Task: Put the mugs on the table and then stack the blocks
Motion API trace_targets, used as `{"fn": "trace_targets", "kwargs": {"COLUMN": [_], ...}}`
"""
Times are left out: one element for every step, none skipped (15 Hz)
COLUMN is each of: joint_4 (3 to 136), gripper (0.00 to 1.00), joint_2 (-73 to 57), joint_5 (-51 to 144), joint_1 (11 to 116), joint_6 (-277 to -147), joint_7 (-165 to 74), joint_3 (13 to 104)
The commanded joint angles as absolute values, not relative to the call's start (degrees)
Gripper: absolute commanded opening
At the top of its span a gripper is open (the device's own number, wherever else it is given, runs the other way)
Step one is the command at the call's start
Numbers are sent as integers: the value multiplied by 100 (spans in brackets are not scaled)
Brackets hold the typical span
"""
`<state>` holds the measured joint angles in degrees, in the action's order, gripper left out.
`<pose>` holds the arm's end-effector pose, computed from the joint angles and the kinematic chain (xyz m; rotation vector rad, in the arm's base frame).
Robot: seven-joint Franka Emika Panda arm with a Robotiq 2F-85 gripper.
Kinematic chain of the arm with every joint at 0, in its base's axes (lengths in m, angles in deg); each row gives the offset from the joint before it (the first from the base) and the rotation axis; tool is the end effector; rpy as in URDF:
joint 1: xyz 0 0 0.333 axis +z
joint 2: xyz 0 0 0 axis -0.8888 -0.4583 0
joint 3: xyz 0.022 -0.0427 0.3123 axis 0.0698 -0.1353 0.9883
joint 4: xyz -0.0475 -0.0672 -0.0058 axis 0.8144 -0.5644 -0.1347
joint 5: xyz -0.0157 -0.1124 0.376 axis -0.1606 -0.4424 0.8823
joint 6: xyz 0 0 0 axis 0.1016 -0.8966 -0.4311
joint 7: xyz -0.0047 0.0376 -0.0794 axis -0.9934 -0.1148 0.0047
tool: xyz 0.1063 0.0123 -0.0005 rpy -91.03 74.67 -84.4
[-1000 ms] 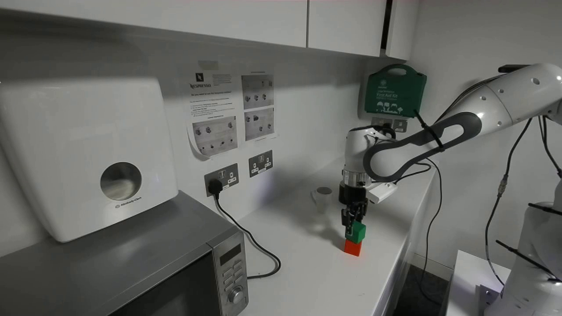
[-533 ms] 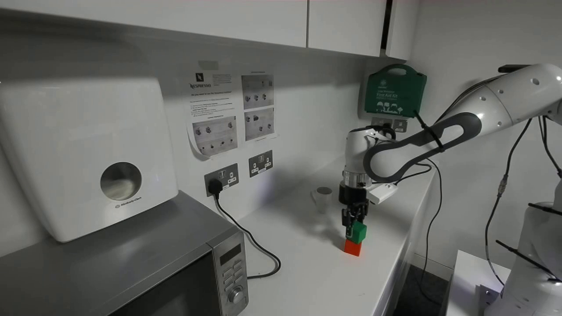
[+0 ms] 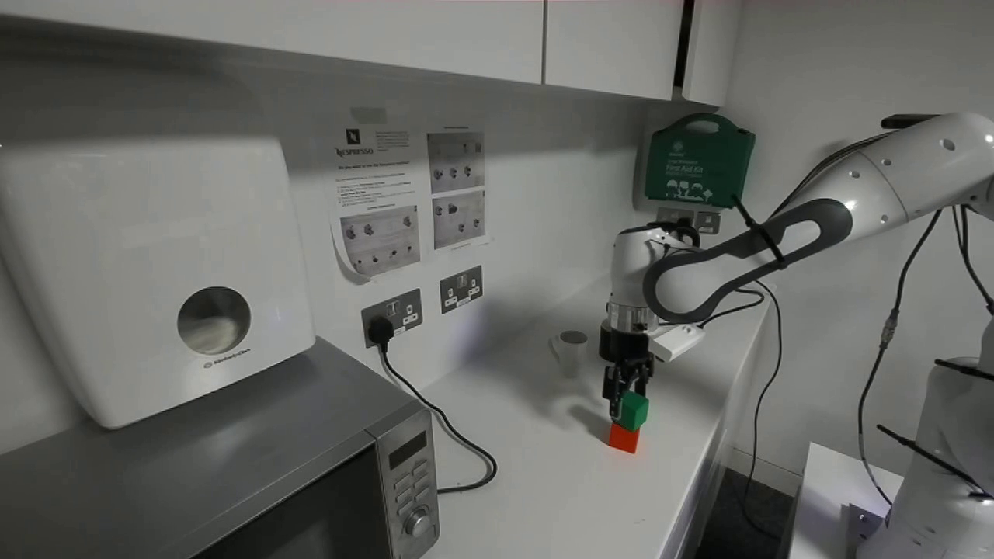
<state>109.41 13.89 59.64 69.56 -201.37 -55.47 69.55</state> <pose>0.4745 0.1267 0.3762 -3.0230 0.1671 0.1384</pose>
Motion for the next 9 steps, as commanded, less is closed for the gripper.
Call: {"fn": "trace_targets", "kwargs": {"joint_4": [11281,11426,11560,11700,11890,12064,12265,12447,12631], "gripper": [100,100,100,100,100,100,100,100,100], "joint_2": [2006,2240,2456,2680,2979,3251,3587,3862,4154], "joint_5": [6182,6148,6100,6049,5895,5755,5584,5422,5245], "joint_1": [6949,6950,6952,6954,6925,6897,6861,6834,6819], "joint_6": [-20132,-20194,-20232,-20249,-20254,-20263,-20293,-20406,-20441], "joint_7": [-5294,-5306,-5314,-5316,-5348,-5355,-5348,-5313,-5188], "joint_3": [6910,6914,6921,6929,6936,6942,6953,6964,6951]}}
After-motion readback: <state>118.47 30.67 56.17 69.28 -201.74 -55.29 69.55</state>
